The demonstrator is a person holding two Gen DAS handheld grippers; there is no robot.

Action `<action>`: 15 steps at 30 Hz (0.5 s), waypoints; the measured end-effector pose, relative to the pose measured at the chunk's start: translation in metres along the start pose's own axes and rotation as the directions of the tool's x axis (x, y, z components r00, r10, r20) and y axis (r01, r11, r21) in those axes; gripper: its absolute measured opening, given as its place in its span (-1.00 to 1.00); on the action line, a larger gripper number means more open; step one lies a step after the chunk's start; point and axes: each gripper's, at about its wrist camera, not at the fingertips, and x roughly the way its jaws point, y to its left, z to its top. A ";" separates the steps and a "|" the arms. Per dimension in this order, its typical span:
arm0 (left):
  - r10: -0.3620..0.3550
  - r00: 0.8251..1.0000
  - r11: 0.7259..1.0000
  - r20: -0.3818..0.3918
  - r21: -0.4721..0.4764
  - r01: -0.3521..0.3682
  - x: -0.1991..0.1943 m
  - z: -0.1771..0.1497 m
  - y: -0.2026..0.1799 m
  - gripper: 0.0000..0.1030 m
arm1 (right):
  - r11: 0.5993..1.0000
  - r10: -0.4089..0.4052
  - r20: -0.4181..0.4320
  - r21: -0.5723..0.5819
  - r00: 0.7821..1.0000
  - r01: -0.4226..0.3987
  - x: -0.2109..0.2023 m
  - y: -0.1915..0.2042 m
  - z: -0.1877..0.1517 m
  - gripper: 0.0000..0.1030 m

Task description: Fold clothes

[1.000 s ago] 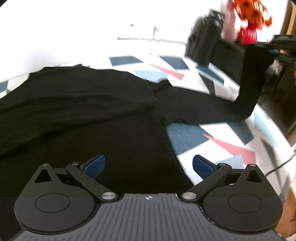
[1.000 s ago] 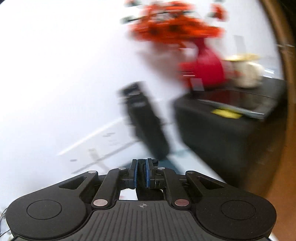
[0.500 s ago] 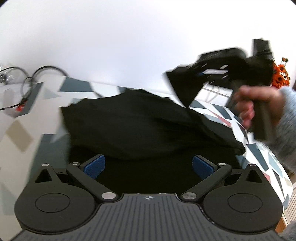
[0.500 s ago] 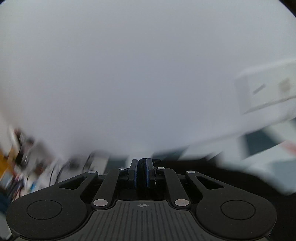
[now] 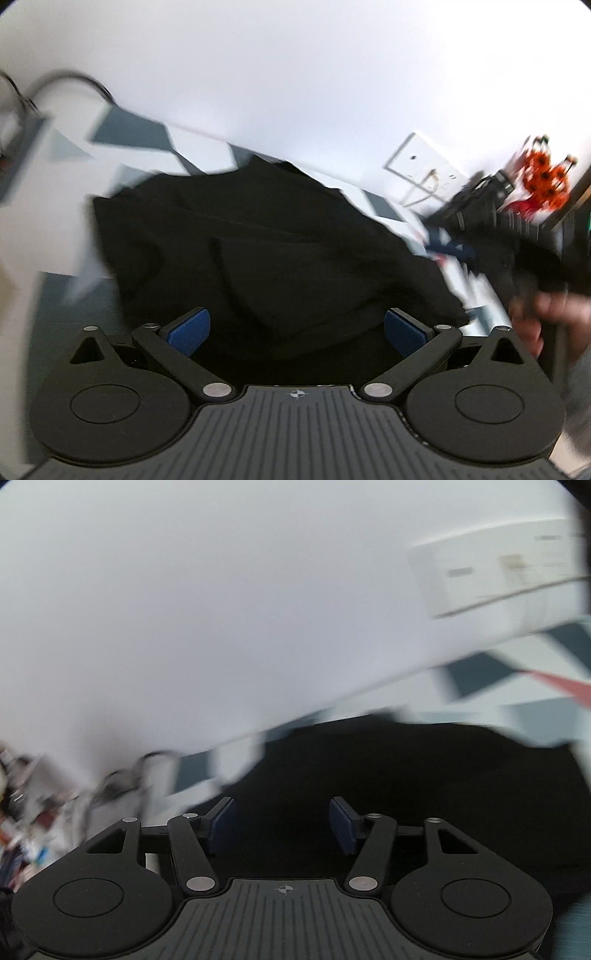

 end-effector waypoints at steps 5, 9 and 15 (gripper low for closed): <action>-0.189 0.980 0.960 -0.061 -0.222 0.172 0.024 0.012 0.001 0.99 | 0.970 -0.196 0.024 0.153 0.980 0.190 -0.056 -0.076 -0.014 0.03; -0.098 0.987 0.887 -0.128 -0.461 0.029 0.041 0.009 0.020 0.83 | 0.931 -0.231 0.028 0.296 0.973 0.212 -0.083 -0.113 -0.033 0.03; -0.036 0.992 0.834 -0.117 -0.551 -0.035 0.037 0.009 0.018 0.83 | 0.930 -0.219 0.035 0.311 0.975 0.197 -0.090 -0.130 -0.046 0.03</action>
